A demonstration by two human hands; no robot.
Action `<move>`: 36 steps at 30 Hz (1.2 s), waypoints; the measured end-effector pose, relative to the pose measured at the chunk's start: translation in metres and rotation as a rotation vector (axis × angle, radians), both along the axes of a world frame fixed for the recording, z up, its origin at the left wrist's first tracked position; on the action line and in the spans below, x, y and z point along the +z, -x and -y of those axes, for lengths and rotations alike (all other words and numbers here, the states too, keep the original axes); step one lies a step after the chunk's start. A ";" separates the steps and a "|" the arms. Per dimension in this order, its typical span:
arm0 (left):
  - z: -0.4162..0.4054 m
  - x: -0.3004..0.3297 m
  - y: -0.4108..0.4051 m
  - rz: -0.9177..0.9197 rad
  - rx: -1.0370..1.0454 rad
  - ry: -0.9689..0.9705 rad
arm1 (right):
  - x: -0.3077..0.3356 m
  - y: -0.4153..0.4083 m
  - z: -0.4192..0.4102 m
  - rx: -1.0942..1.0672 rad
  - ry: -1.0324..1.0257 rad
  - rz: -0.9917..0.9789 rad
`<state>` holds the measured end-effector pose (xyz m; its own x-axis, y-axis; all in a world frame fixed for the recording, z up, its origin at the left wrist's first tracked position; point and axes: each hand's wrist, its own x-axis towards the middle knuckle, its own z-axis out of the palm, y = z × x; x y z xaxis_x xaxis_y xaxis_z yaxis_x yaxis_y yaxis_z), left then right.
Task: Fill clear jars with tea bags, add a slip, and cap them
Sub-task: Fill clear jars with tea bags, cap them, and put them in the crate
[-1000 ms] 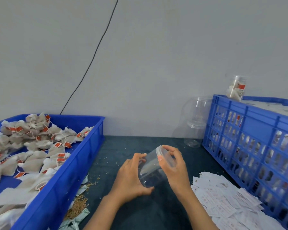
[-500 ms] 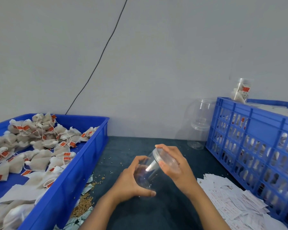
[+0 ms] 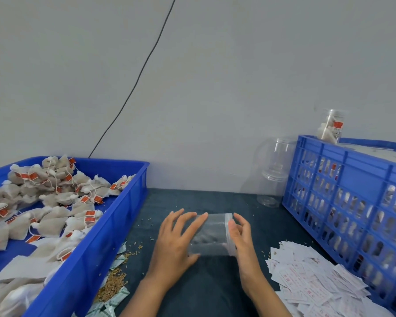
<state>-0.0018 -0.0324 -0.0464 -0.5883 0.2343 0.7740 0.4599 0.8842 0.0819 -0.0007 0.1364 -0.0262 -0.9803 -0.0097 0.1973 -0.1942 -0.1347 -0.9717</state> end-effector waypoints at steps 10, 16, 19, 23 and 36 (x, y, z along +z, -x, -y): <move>0.004 -0.003 0.000 0.134 -0.024 -0.107 | -0.002 0.002 -0.014 0.063 -0.185 -0.198; 0.004 -0.004 0.000 0.124 -0.029 -0.119 | 0.001 0.002 -0.012 0.075 -0.137 -0.089; 0.005 -0.005 0.000 0.135 -0.019 -0.136 | 0.001 0.005 -0.010 0.049 -0.152 -0.011; 0.006 -0.005 0.000 0.151 -0.019 -0.162 | 0.001 0.006 -0.015 0.049 -0.166 -0.032; 0.006 -0.005 -0.003 0.181 -0.011 -0.168 | 0.003 0.007 -0.016 0.070 -0.233 -0.022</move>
